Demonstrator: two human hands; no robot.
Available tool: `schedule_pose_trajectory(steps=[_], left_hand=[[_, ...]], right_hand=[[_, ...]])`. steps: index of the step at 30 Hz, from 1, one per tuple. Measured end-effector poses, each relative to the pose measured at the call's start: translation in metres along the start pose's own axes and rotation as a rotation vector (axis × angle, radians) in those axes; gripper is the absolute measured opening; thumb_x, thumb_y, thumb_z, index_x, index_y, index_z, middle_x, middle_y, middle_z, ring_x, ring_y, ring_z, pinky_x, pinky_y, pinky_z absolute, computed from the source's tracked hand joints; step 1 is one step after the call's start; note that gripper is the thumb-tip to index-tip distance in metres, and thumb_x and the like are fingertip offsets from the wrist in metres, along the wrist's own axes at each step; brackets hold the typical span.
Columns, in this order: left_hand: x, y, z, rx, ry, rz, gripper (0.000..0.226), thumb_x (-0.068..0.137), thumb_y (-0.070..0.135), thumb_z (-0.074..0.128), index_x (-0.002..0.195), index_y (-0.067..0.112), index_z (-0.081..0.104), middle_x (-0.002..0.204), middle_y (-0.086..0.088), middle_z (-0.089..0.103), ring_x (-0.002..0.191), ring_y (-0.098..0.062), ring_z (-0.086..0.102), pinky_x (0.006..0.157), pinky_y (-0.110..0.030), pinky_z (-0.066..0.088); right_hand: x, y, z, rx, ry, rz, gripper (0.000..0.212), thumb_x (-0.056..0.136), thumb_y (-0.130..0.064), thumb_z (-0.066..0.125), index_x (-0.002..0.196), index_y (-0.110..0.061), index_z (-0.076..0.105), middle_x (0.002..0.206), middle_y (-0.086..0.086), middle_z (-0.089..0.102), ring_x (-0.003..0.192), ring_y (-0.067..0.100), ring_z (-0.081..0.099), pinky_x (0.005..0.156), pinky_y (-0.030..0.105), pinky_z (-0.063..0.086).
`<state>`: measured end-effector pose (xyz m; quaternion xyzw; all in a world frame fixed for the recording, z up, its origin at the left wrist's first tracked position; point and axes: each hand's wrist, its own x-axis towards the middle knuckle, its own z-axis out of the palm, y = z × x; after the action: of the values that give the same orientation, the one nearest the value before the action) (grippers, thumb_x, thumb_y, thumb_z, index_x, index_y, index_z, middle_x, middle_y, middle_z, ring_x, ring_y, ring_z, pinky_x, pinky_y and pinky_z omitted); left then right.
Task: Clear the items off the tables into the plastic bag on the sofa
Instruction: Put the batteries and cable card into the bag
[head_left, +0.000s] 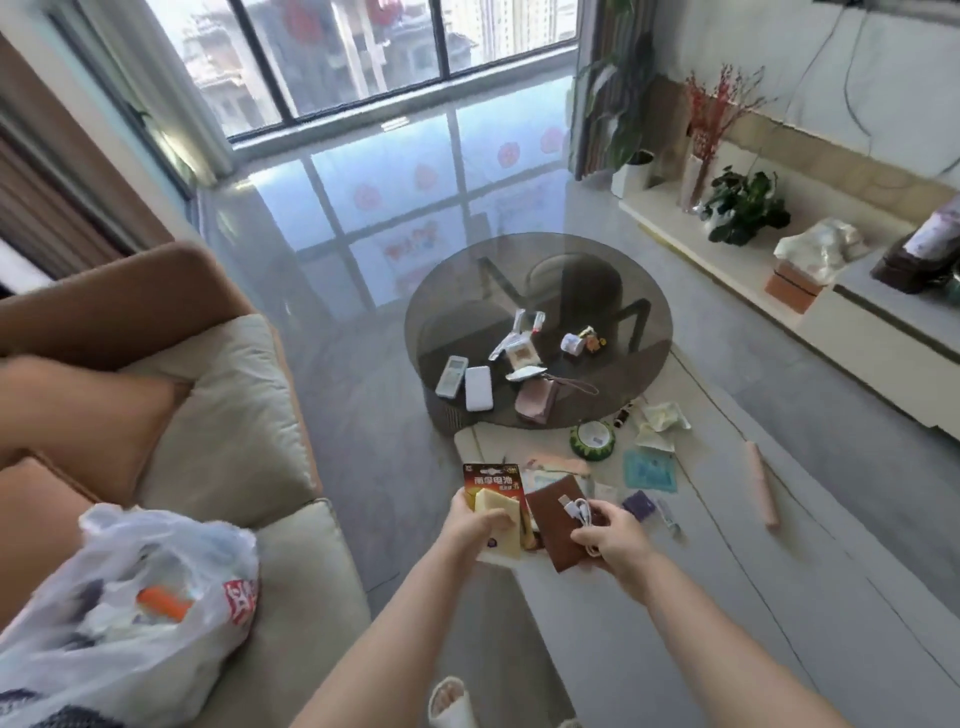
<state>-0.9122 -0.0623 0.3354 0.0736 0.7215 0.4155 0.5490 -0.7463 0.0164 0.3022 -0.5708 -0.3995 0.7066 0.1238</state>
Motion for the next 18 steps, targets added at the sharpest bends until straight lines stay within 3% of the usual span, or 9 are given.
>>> schedule_pose_trajectory(steps=[3,6,9,11,12,15,18], left_hand=[[-0.017,0.002,-0.057,-0.114,0.054,0.042,0.057,0.074,0.000,0.065,0.126,0.011,0.043,0.115,-0.018,0.061,0.104,-0.034,0.061,0.092,-0.053,0.051],[-0.033,0.003,-0.115,-0.264,0.150,0.098,0.069,0.059,0.003,0.068,0.125,0.005,0.045,0.116,-0.024,0.061,0.104,-0.040,0.061,0.091,-0.054,0.051],[-0.044,-0.004,-0.176,-0.365,0.211,0.112,0.045,0.075,-0.003,0.070,0.115,0.007,0.051,0.107,-0.021,0.065,0.095,-0.037,0.066,0.082,-0.048,0.056],[-0.049,-0.012,-0.218,-0.388,0.247,0.111,0.032,0.082,0.001,0.068,0.109,0.010,0.055,0.097,-0.014,0.068,0.081,-0.028,0.067,0.066,-0.032,0.057],[-0.052,-0.015,-0.239,-0.399,0.258,0.107,0.033,0.082,0.003,0.068,0.112,0.008,0.055,0.100,-0.015,0.068,0.083,-0.028,0.067,0.067,-0.031,0.056],[-0.057,-0.026,-0.298,-0.458,0.293,0.095,0.040,0.083,0.001,0.067,0.120,0.002,0.053,0.117,-0.026,0.063,0.103,-0.040,0.063,0.093,-0.050,0.049],[-0.055,-0.038,-0.347,-0.521,0.351,0.074,0.025,0.084,-0.003,0.064,0.107,0.004,0.058,0.113,-0.029,0.063,0.105,-0.045,0.061,0.096,-0.057,0.047]], right_hand=[[-0.007,-0.015,0.060,-0.017,-0.080,-0.018,0.054,0.080,0.018,0.055,0.130,0.000,0.047,0.106,0.018,0.060,0.091,0.032,0.062,0.080,0.045,0.057],[-0.015,-0.025,0.125,-0.063,-0.161,-0.046,0.054,0.079,0.017,0.059,0.130,0.002,0.047,0.115,0.019,0.059,0.096,0.033,0.062,0.082,0.047,0.056],[-0.022,-0.032,0.189,-0.123,-0.241,-0.071,0.052,0.079,0.016,0.061,0.128,0.002,0.047,0.121,0.020,0.058,0.098,0.032,0.060,0.093,0.052,0.050],[-0.026,-0.034,0.232,-0.161,-0.293,-0.074,0.048,0.079,0.014,0.062,0.123,-0.001,0.050,0.114,0.016,0.060,0.092,0.028,0.062,0.080,0.044,0.055],[-0.029,-0.036,0.252,-0.183,-0.315,-0.077,0.046,0.080,0.013,0.062,0.121,-0.004,0.051,0.110,0.014,0.060,0.086,0.025,0.063,0.070,0.036,0.058],[-0.036,-0.036,0.312,-0.246,-0.377,-0.083,0.041,0.080,0.013,0.061,0.114,-0.008,0.053,0.099,0.010,0.062,0.076,0.018,0.063,0.049,0.021,0.052],[-0.037,-0.029,0.368,-0.298,-0.439,-0.073,0.041,0.081,0.017,0.054,0.114,-0.006,0.054,0.098,0.011,0.063,0.076,0.018,0.062,0.050,0.022,0.053]])
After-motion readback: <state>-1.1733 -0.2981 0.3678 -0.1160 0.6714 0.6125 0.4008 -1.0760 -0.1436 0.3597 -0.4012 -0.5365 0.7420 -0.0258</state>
